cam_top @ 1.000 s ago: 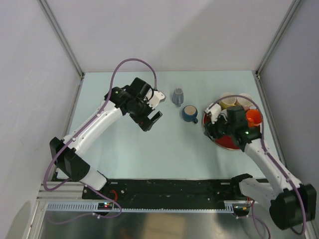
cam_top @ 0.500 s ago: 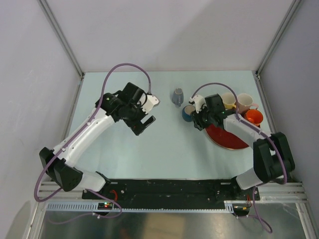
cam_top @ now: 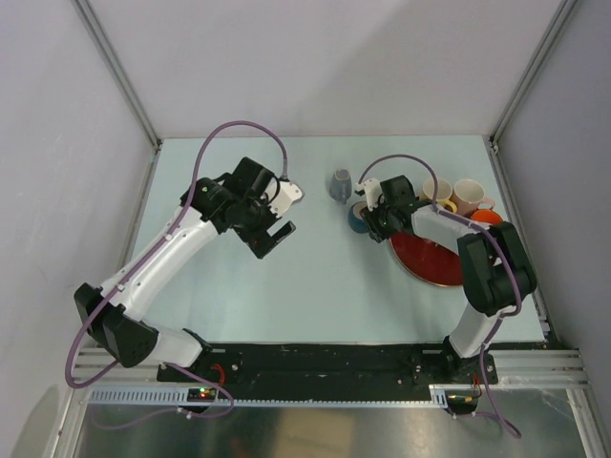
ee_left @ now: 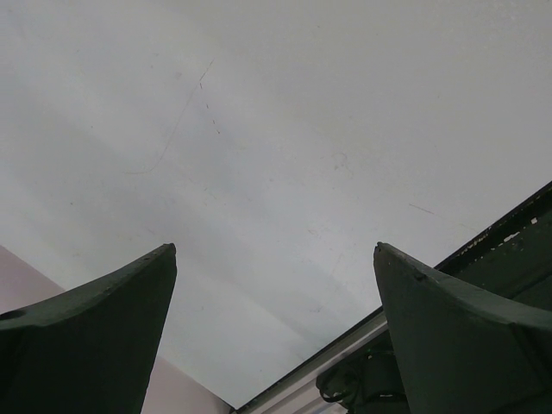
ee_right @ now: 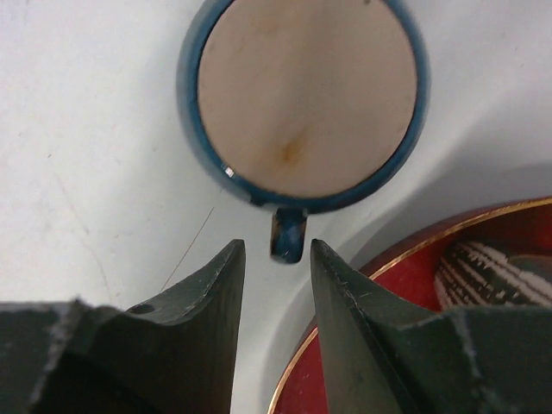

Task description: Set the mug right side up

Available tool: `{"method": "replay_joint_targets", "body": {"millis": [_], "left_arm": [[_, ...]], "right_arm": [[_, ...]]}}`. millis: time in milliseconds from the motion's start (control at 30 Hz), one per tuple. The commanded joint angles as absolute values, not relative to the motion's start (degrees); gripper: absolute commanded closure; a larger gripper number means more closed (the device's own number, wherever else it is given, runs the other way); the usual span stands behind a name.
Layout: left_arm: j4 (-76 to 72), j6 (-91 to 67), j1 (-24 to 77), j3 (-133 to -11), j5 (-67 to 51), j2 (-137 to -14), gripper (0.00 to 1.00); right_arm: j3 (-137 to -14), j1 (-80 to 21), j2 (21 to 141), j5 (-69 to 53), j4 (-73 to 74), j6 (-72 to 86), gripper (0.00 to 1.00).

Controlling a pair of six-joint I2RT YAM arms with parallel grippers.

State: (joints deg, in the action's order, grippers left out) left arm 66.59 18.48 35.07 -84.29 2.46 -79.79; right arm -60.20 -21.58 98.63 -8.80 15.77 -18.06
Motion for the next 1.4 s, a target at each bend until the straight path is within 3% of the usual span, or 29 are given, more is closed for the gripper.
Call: {"method": "replay_joint_targets", "body": {"millis": [0, 267, 567, 700, 1000, 1200, 1367], "left_arm": [[66.1, 19.7, 34.6, -84.5, 2.8, -77.3, 0.0], [66.0, 19.9, 34.2, -84.4, 2.5, -77.4, 0.0], [66.0, 19.7, 34.1, -85.1, 1.2, -78.5, 0.0], [66.3, 20.3, 33.8, -83.3, -1.5, -77.4, 0.01], [60.5, 25.1, 33.8, -79.3, -12.8, -68.2, 0.12], [33.3, 37.1, 34.4, -66.8, -13.5, -53.8, 0.13], [15.1, 54.2, 38.0, -53.7, -12.4, -47.2, 0.12]], "right_arm": [[-64.2, -21.3, 101.2, -7.5, 13.0, -19.0, 0.6], [-65.7, -21.4, 103.4, -7.1, 13.3, -19.2, 0.62], [-66.2, -21.5, 102.3, -9.1, 14.5, -18.8, 0.97], [-66.2, -21.7, 96.8, -13.0, 17.6, -16.6, 1.0], [-68.1, -22.7, 82.0, -37.6, 34.9, -18.4, 1.0], [-73.6, -20.8, 82.2, -57.7, 43.2, -16.0, 1.0], [-75.1, -19.1, 84.1, -71.8, 40.9, -5.5, 1.0]]}}
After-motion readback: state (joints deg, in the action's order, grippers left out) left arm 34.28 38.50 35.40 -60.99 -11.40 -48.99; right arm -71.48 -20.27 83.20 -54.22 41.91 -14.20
